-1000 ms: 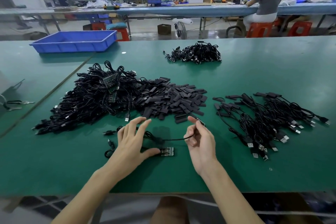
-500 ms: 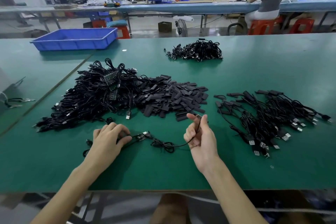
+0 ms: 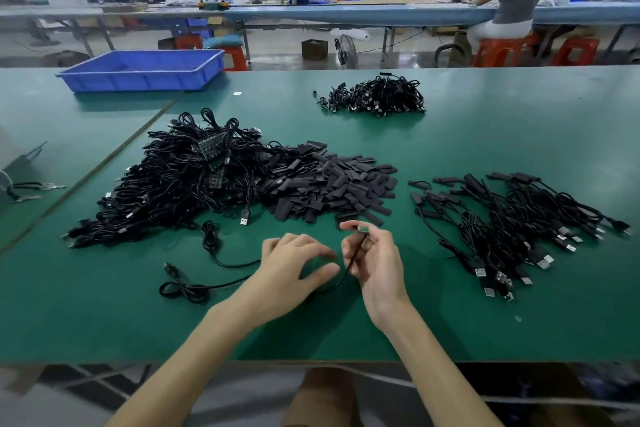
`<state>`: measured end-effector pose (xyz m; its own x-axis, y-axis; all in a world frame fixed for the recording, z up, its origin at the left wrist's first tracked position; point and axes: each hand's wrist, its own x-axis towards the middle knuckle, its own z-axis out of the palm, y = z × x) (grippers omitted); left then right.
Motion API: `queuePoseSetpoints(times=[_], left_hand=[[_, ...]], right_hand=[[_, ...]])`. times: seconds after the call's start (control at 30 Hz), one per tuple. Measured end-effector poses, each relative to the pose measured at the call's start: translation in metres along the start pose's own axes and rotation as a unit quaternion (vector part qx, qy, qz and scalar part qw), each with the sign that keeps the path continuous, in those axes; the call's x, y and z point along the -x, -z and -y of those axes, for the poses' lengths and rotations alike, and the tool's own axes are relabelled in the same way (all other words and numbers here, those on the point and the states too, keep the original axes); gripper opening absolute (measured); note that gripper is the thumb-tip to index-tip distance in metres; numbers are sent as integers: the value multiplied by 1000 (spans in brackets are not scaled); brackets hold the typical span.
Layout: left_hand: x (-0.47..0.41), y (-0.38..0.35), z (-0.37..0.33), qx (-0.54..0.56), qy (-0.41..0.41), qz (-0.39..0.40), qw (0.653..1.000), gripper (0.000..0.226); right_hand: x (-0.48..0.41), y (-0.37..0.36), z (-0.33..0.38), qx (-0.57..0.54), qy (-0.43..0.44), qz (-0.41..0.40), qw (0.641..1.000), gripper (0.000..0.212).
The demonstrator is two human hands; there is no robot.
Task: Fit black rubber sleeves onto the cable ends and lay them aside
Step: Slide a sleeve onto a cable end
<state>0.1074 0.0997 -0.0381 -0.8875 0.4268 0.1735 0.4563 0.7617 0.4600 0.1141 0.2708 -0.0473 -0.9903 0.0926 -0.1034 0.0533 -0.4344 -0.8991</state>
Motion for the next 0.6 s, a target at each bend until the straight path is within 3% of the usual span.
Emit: queuePoseSetpoints(times=[0.23,0.5,0.6], left_hand=[[7,-10,-17,73,17,-4,997,36],[4,-2,-27,257,26,13,966,16],[1,-2,-33,272,34,7,962,17]], right_hand=[[-2,2,-2,-15,3,-13,1000,49],[1,-2,1,1,13,6,1000,51],[2,-1,1,9,8,9,1000,50]])
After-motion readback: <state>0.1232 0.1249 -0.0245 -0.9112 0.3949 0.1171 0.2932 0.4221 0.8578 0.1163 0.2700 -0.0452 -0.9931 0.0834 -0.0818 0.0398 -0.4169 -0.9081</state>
